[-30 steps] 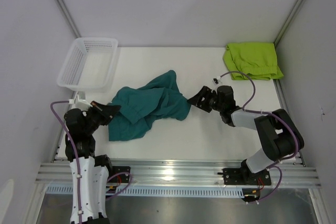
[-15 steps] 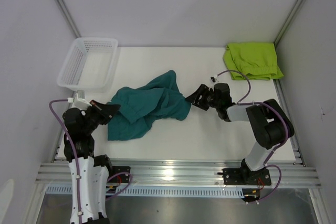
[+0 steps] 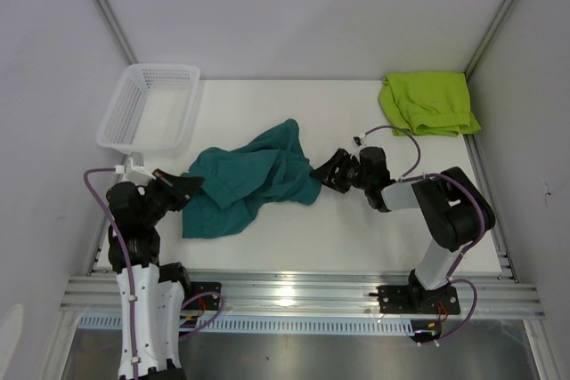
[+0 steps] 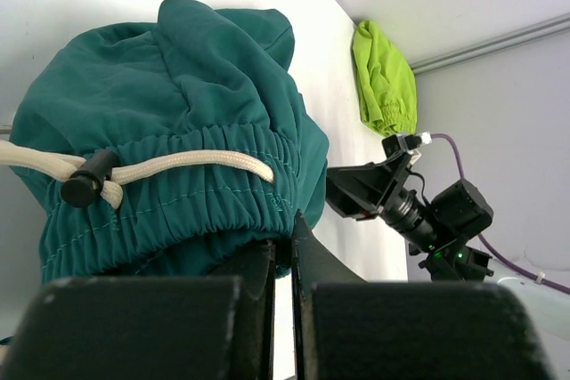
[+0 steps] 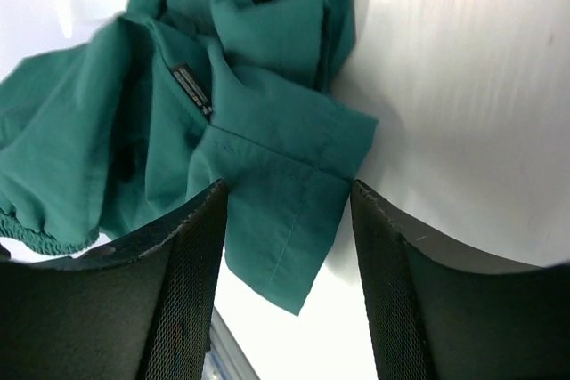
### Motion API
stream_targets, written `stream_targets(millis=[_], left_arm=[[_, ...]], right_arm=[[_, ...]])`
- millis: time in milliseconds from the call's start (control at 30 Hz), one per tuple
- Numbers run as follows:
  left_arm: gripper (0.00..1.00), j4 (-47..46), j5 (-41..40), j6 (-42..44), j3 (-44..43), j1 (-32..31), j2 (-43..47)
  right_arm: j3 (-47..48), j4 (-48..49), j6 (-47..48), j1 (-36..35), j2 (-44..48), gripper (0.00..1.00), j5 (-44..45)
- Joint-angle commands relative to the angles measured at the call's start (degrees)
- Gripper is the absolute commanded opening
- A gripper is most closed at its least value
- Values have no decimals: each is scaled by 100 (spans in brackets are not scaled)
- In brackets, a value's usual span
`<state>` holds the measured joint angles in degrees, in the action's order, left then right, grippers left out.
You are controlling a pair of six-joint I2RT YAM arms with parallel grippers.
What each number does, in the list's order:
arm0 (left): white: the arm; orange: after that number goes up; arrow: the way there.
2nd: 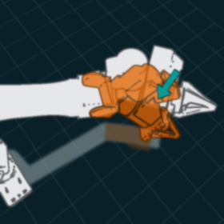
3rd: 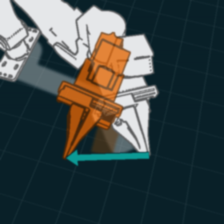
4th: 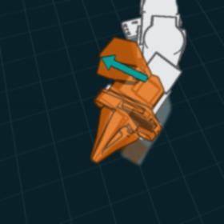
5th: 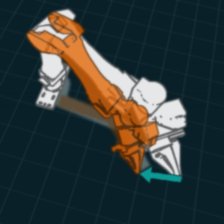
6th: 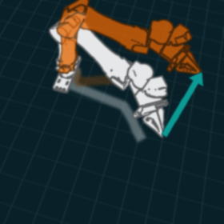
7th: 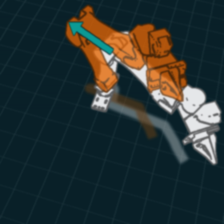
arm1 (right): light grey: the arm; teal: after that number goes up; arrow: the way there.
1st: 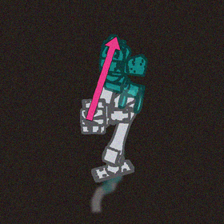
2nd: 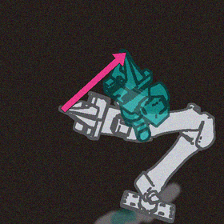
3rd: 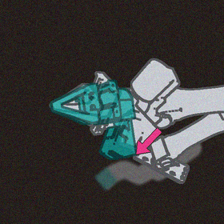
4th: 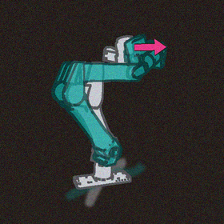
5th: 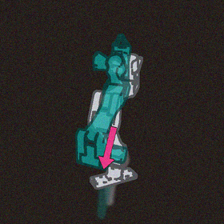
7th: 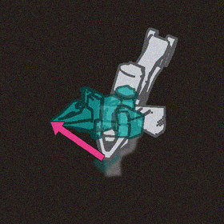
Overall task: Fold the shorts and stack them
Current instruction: Flatten the shorts out
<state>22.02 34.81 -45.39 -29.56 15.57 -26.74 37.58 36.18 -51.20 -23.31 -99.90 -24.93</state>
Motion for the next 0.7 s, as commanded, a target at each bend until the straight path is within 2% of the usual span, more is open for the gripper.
stream_targets(millis=[0, 133, 300, 567, 633, 667], left_arm=[[0, -137, 176, 65, -296, 95, 11], [0, -145, 167, 56, -287, 95, 20], [0, -146, 202, 39, -304, 95, 11], [0, -128, 202, 56, -287, 95, 29], [0, -128, 193, 65, -304, 86, 29], [0, -128, 184, 65, -313, 95, 20]], right_arm=[[-163, 284, -215, -77, 58, 59, -12], [-427, 564, -276, -86, 102, 58, 120], [-339, 600, -355, -42, 32, 57, 128], [-49, 793, -478, 20, -153, 51, 93], [12, 916, -549, 28, -223, 45, 76], [38, 917, -558, 28, -241, 37, 67]])
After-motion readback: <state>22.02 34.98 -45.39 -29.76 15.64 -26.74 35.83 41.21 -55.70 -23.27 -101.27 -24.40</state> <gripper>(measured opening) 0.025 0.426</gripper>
